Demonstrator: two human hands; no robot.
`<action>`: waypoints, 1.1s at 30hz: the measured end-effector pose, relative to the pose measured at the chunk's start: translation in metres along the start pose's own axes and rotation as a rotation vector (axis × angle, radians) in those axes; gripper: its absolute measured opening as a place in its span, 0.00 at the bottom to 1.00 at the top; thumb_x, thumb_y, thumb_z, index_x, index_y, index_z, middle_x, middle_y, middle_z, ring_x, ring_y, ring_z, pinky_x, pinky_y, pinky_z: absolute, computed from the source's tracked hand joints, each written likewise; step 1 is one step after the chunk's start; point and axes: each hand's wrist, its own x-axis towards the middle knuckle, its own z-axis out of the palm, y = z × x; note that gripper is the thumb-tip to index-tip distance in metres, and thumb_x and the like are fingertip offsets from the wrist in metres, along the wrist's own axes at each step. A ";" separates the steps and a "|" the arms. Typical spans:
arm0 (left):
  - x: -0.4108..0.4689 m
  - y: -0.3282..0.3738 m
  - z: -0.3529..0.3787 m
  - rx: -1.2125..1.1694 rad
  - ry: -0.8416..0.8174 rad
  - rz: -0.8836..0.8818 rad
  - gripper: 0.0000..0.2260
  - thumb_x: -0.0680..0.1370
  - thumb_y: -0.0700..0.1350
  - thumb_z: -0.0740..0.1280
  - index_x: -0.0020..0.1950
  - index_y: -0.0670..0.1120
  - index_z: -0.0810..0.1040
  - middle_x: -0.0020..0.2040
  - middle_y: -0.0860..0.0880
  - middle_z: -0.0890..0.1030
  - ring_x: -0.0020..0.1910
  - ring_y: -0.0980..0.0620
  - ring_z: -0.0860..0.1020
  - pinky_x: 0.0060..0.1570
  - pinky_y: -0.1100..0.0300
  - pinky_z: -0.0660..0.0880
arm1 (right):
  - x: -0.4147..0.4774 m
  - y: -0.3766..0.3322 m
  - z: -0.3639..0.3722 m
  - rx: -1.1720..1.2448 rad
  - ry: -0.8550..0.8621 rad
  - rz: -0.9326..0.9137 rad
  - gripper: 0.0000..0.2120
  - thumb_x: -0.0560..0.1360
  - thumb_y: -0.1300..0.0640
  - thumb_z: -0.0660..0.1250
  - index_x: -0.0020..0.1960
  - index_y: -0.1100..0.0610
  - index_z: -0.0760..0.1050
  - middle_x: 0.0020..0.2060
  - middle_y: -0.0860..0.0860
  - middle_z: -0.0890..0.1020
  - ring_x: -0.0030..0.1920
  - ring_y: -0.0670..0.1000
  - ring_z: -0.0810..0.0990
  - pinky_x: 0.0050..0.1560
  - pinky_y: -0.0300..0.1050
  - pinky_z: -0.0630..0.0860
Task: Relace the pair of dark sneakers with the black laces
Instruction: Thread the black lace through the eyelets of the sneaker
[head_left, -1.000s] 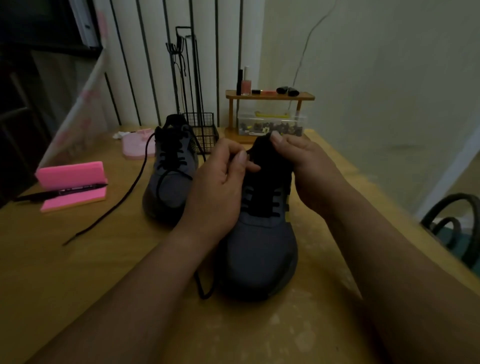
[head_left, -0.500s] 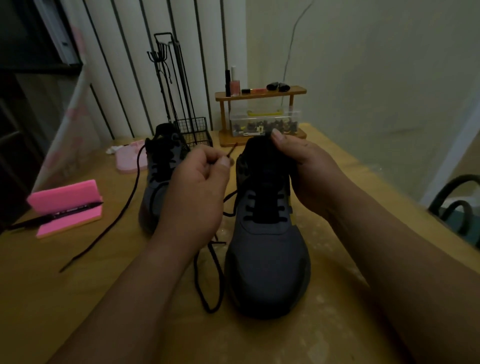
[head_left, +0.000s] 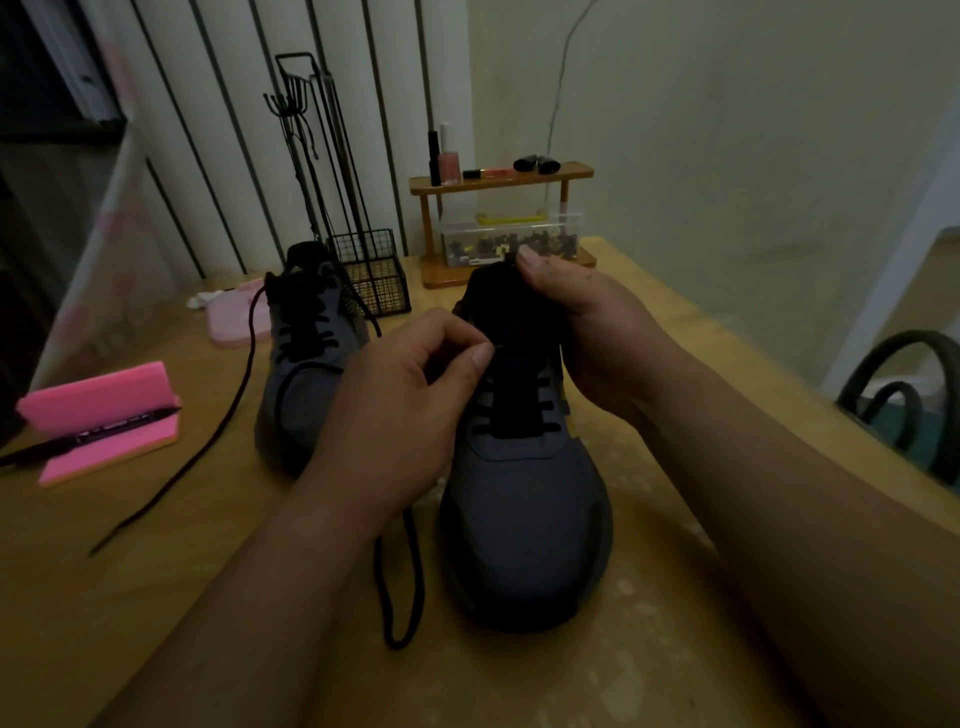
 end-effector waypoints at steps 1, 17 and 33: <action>0.000 0.000 0.001 0.014 0.012 0.005 0.05 0.83 0.44 0.68 0.51 0.50 0.83 0.44 0.55 0.84 0.47 0.58 0.83 0.44 0.64 0.80 | -0.001 0.000 0.000 -0.005 -0.004 -0.003 0.20 0.85 0.50 0.62 0.67 0.65 0.78 0.61 0.59 0.84 0.63 0.55 0.83 0.63 0.46 0.80; 0.000 0.002 0.006 0.085 0.080 0.042 0.03 0.83 0.44 0.68 0.51 0.51 0.80 0.44 0.58 0.82 0.46 0.61 0.81 0.40 0.69 0.76 | -0.005 -0.004 0.004 0.018 -0.027 -0.016 0.22 0.85 0.51 0.62 0.65 0.69 0.77 0.53 0.58 0.85 0.54 0.53 0.86 0.51 0.40 0.82; 0.001 0.001 0.002 0.161 0.036 0.062 0.04 0.83 0.44 0.68 0.50 0.51 0.81 0.44 0.57 0.82 0.47 0.60 0.81 0.41 0.68 0.76 | -0.004 -0.003 0.005 0.013 -0.027 -0.033 0.23 0.85 0.52 0.63 0.65 0.72 0.75 0.54 0.61 0.83 0.55 0.56 0.84 0.54 0.43 0.82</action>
